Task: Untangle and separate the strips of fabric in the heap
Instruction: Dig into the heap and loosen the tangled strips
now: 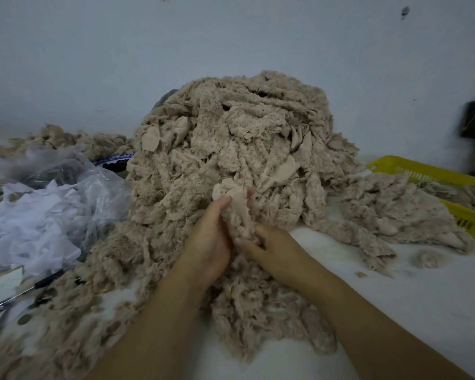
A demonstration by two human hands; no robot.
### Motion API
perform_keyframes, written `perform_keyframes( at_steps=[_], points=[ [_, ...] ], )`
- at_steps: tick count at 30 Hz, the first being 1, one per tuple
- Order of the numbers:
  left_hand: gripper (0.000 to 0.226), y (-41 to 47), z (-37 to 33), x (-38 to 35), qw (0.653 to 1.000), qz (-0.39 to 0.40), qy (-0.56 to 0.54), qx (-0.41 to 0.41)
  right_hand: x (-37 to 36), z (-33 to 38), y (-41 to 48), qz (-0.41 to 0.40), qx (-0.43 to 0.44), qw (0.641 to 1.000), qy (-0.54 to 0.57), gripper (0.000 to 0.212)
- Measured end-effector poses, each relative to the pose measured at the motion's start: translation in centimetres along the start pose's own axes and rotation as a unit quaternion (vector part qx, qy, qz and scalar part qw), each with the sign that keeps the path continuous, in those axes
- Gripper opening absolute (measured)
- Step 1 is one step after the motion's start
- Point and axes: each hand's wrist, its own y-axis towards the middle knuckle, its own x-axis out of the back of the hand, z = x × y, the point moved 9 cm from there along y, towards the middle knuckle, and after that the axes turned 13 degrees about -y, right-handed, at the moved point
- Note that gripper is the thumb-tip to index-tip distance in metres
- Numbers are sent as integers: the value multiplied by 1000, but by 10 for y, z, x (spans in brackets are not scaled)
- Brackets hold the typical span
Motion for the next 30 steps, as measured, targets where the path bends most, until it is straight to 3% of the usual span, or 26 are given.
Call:
perform_keyframes(
  at_steps=[3,8,10,13,16,18,21,23,26,30],
  points=[
    [39,1,-12,8,998,-23,-53,-36,9,-10,2,-26,-18,999,-26,39],
    [22,4,-25,35,970,-108,-202,-80,34,-34,4,-76,-72,991,-80,27],
    [26,4,-25,46,959,-138,-234,-80,40,-45,3,-95,-104,986,-88,20],
    [31,4,-22,52,959,-147,-235,-63,43,-56,-1,-110,-148,981,-55,27],
    [30,0,-20,50,975,-168,-136,-54,49,-61,-8,-151,-191,969,41,38],
    [32,-5,-23,43,979,-190,51,-55,52,-62,-11,-156,-210,963,66,45],
    [36,-11,-15,25,921,-176,346,-18,53,-59,-11,-157,-200,964,77,45],
    [33,-11,-3,14,889,-124,441,2,57,-50,-9,-180,-165,967,76,32],
    [38,-11,0,12,896,-108,430,9,60,-42,-7,-196,-138,969,52,30],
    [30,-13,-7,37,949,-236,209,10,55,-52,-7,-184,-168,967,55,29]
  ],
)
